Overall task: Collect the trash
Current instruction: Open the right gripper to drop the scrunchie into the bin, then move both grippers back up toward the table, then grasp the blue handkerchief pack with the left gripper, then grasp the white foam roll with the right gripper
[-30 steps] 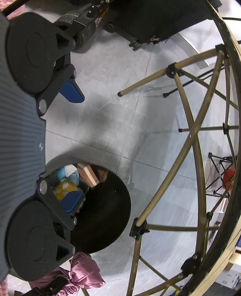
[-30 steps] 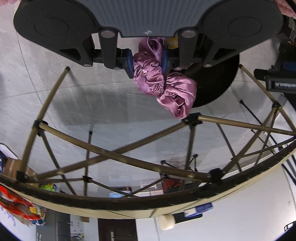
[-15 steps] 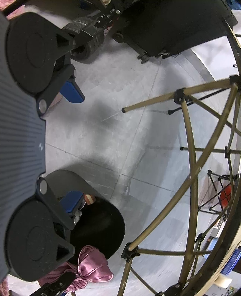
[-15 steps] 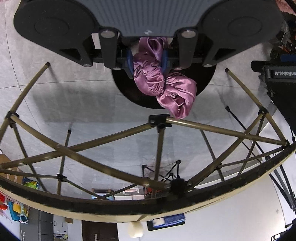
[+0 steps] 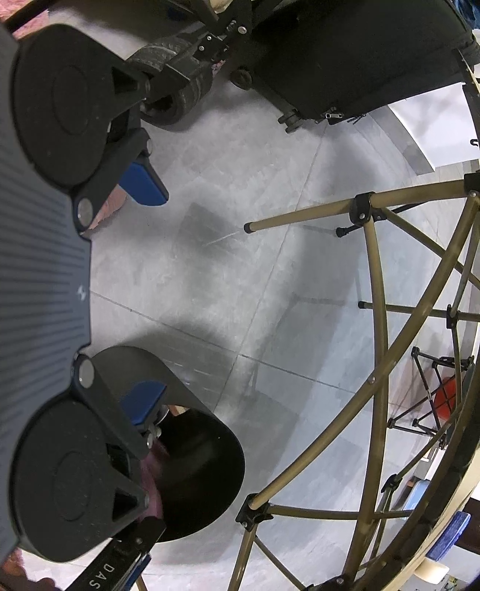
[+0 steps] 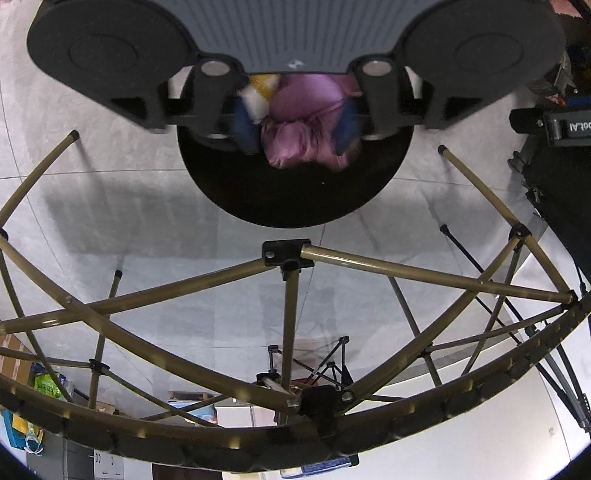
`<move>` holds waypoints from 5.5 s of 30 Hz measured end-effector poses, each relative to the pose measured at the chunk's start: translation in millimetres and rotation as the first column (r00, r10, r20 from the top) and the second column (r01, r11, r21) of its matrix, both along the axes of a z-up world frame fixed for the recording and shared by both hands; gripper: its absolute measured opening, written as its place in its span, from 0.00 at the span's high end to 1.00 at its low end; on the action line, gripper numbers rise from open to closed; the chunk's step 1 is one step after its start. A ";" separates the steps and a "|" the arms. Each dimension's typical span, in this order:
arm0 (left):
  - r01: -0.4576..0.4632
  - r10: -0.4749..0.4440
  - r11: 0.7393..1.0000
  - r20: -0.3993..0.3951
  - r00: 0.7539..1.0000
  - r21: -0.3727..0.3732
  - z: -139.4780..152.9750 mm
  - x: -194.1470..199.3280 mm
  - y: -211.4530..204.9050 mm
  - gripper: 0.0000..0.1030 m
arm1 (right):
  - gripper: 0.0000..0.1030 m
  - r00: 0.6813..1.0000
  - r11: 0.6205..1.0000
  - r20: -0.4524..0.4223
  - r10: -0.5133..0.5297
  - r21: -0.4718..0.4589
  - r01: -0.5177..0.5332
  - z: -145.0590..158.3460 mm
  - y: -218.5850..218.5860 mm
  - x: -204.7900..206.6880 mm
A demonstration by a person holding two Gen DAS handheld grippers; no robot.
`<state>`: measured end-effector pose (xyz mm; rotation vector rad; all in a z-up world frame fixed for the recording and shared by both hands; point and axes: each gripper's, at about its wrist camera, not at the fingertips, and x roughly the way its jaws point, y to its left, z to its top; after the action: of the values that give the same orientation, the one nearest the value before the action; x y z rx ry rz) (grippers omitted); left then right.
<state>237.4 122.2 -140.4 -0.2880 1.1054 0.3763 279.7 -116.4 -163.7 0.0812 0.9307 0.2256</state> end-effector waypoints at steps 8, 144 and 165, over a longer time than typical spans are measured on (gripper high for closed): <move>0.013 -0.013 1.000 0.008 1.000 -0.004 2.8 -2.7 -2.8 0.00 | 0.00 0.999 1.000 -0.030 -0.018 -0.015 0.018 -5.8 -0.9 2.3; 0.070 -0.159 0.962 0.330 0.931 0.266 190.3 351.0 -71.3 0.32 | 0.19 0.967 0.992 0.232 -0.110 -0.038 0.122 171.1 -26.4 376.8; 0.093 -0.176 0.967 0.354 0.918 0.239 199.7 305.5 -70.0 0.32 | 0.72 0.966 0.982 0.190 -0.177 0.094 0.162 172.8 -70.7 325.2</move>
<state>543.0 52.1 59.3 -0.0811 0.6963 0.2999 604.8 -187.1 9.1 0.2061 0.7127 0.1083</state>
